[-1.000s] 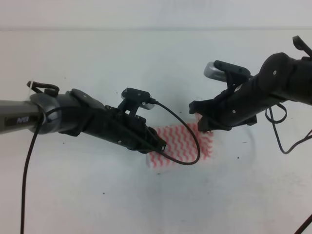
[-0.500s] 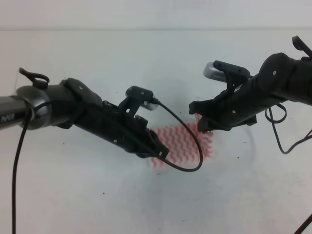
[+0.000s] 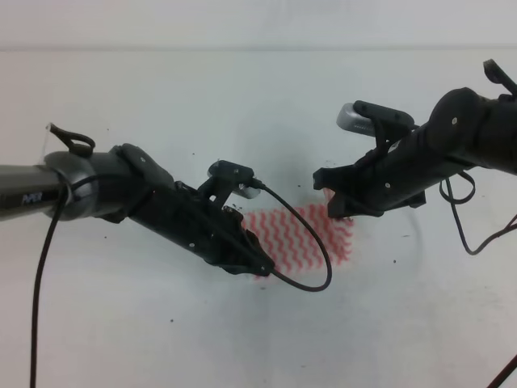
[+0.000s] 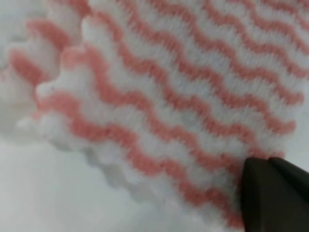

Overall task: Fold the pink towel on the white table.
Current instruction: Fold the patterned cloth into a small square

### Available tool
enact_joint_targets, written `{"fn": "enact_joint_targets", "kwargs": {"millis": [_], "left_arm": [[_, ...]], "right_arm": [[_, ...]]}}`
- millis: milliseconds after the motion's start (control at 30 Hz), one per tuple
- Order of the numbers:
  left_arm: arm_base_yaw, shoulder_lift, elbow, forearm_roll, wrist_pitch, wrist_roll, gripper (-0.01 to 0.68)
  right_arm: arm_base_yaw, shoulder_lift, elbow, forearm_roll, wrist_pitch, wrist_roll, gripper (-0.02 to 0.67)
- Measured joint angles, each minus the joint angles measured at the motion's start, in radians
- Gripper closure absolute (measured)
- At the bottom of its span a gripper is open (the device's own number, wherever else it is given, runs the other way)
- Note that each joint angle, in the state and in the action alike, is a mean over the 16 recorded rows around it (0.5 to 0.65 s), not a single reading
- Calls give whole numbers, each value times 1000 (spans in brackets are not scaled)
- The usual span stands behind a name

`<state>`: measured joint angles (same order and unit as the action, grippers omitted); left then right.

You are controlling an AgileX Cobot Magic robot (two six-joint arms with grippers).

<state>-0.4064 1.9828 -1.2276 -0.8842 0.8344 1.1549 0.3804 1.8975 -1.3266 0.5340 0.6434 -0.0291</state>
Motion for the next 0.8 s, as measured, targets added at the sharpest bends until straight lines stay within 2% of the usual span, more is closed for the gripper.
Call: {"fn": "enact_joint_targets", "kwargs": {"millis": [400,800], "left_arm": [[16,-31,0,25,-47,12,679],[28,14,1,-35,-79,63,679]], "right_arm": [[0,0,0,-4,6,0,664],[0,0,0,6,16,0,664]]}}
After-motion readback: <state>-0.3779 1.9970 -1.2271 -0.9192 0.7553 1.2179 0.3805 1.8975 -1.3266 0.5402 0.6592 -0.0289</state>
